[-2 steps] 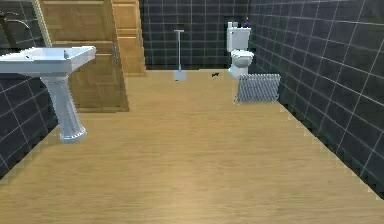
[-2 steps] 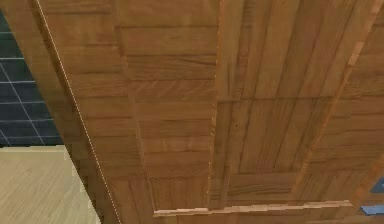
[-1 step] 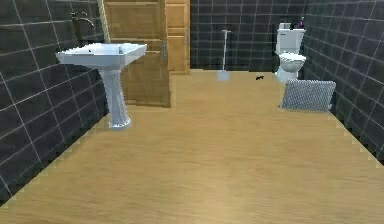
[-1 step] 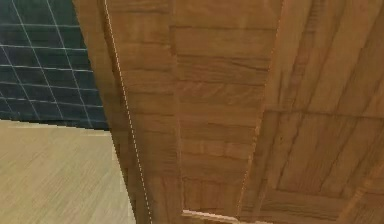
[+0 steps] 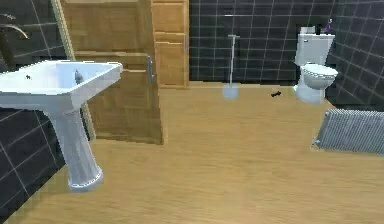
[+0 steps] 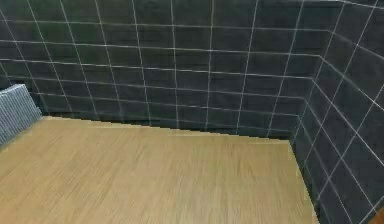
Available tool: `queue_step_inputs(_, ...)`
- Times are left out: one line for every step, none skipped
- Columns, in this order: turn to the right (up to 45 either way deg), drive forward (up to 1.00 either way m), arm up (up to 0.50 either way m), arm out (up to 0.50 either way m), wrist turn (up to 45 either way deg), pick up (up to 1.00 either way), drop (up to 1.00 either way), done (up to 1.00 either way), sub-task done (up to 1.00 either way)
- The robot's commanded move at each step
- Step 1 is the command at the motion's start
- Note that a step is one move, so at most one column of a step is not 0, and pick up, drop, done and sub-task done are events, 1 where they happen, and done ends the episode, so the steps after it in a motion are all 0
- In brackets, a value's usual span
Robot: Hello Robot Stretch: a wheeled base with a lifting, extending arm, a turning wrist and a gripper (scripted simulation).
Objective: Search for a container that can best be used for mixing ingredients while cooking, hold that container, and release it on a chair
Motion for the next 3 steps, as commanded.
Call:
queue_step_inputs(0.0,1.00,0.00,0.00,0.0,0.00,0.00,0.00,0.00)
queue_step_inputs(0.0,0.75,0.00,0.00,0.0,0.00,0.00,0.00,0.00)
queue_step_inputs(36.0,0.00,0.00,0.00,0.0,0.00,0.00,0.00,0.00)
